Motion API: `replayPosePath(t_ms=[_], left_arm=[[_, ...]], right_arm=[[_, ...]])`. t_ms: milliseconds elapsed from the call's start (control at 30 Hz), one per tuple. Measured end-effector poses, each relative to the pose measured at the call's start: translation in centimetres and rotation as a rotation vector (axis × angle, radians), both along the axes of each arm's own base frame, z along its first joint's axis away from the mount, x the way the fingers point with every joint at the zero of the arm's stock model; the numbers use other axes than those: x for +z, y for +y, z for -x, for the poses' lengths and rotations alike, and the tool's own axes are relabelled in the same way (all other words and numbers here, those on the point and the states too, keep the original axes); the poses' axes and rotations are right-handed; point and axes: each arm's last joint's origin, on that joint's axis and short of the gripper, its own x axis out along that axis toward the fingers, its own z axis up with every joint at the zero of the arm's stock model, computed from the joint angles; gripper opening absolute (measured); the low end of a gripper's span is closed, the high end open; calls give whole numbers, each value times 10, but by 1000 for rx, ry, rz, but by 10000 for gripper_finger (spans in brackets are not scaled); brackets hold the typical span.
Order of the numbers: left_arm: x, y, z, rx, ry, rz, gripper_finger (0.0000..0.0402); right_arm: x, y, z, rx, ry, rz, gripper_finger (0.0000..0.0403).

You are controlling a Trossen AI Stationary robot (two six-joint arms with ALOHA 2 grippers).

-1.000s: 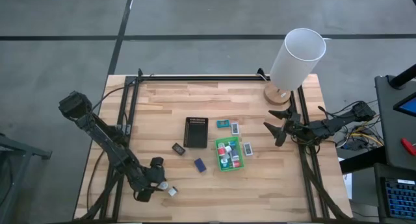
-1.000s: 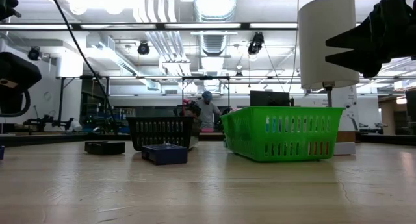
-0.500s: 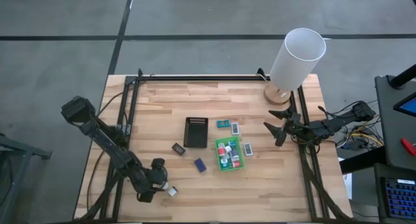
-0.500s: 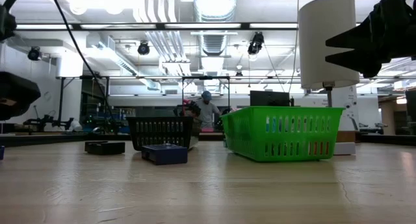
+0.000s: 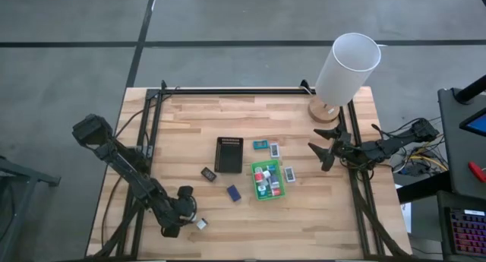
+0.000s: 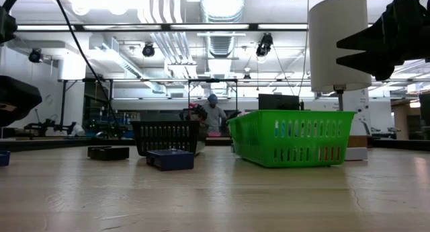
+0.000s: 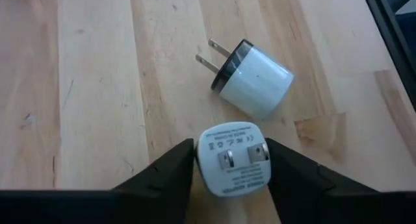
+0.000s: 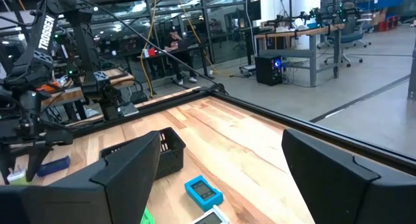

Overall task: Pick & Place Office items
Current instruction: Put the green charger adapter into the green bin

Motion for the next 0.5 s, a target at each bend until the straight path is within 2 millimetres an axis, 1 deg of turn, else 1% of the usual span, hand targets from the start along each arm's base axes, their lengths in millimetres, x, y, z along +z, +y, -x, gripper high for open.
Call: replayPosePath(t_ms=[133,400,500], left_arm=[[0,0,0,2,-5,2,135],[1,0,-1,2,-7,5,136],[1,-1,-1,0,-8,4,146]], right_arm=[[0,0,0,0,0,0,325],[0,0,0,-1,0,0,323],[0,0,0,0,0,0,319]])
